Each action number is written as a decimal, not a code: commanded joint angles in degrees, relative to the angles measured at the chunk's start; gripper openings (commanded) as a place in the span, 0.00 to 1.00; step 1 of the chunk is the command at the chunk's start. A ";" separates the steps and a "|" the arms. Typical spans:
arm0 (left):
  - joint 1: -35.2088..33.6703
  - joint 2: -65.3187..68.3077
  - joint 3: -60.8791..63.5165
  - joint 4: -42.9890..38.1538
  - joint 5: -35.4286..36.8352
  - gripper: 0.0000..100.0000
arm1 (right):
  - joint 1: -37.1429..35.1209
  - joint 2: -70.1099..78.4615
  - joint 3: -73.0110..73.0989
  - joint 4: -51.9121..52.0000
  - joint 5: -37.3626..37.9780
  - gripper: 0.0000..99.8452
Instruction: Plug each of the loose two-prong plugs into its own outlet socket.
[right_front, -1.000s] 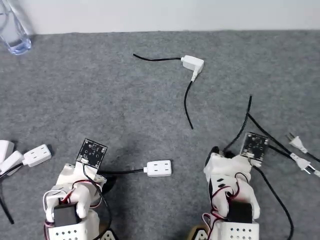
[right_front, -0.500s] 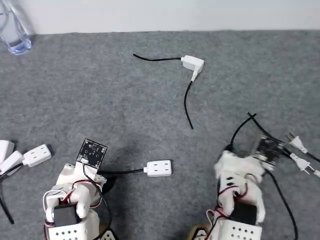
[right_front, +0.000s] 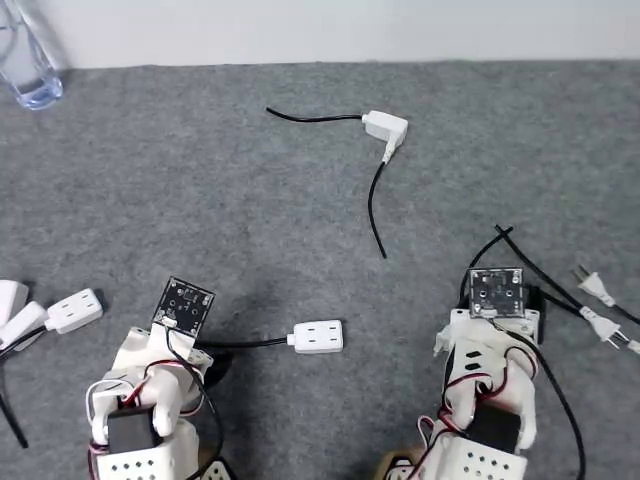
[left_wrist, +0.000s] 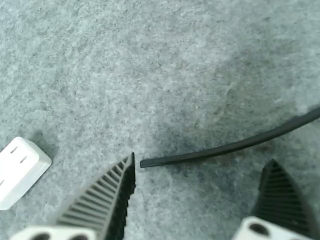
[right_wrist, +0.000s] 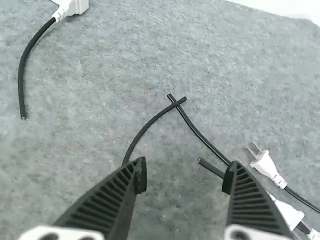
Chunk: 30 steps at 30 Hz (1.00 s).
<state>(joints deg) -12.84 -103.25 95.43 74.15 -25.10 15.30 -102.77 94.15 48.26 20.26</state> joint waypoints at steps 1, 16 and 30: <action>-0.26 -0.97 -0.40 0.18 0.35 0.37 | 0.13 0.13 -10.64 4.88 0.97 0.24; -0.35 -0.97 -0.40 0.18 0.35 0.37 | -6.99 32.57 -47.91 27.38 9.14 0.24; -0.35 -0.97 -0.40 0.18 0.35 0.37 | -4.62 71.69 -63.21 32.22 8.79 0.24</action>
<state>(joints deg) -12.84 -103.25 95.43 74.15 -25.10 9.85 -31.65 34.20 80.26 31.16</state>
